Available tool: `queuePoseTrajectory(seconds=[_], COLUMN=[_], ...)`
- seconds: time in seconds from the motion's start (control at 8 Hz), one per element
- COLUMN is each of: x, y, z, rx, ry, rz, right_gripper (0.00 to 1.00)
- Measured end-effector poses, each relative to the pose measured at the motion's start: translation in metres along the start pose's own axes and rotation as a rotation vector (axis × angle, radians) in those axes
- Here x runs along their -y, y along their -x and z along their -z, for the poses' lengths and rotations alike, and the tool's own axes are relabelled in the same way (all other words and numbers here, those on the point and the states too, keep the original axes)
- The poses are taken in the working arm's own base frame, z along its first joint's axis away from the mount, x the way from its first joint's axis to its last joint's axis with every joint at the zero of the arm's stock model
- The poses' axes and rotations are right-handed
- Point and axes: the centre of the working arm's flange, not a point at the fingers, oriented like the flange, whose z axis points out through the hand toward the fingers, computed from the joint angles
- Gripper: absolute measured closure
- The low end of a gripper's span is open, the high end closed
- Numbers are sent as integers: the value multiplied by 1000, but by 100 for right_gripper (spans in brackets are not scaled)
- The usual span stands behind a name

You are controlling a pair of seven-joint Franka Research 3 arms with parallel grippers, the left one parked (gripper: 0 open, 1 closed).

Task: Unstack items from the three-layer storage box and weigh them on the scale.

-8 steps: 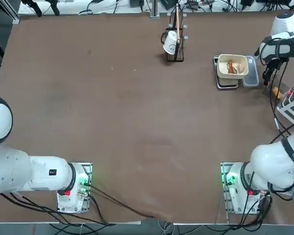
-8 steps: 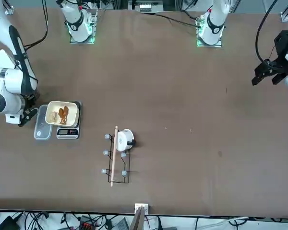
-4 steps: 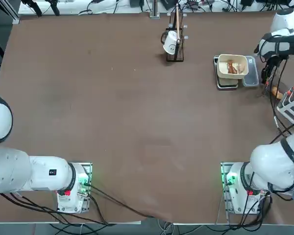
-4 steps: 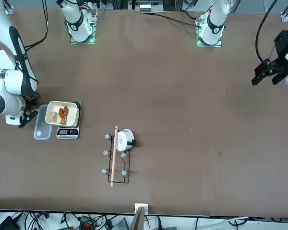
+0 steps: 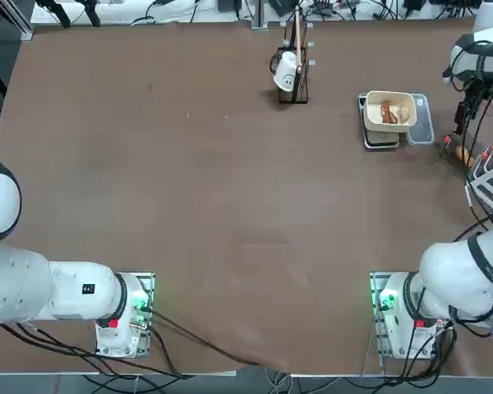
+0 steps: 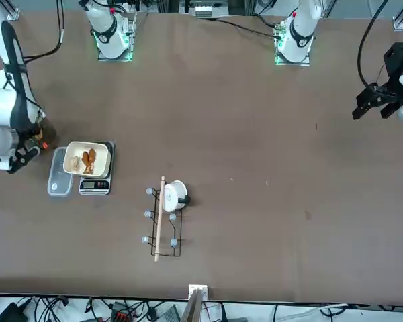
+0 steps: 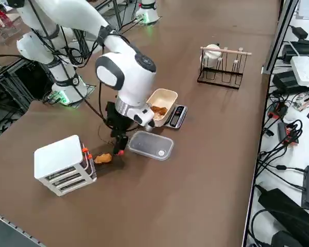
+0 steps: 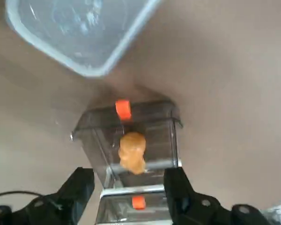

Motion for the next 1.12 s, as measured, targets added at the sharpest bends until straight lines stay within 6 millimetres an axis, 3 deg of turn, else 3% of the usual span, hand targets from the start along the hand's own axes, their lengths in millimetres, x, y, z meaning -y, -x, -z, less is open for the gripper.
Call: queuePoseTrajectory(seconds=[0.12,0.5,1.0,1.12], x=[-3,3,2,2], y=[10,17,17,19], z=[-20,-67,-100,-100], rx=[-9,-74,-125,-123], ry=[-17,-19,-17,-19], rz=[-6,-10,-20,-23], right_gripper=[33,33,35,37])
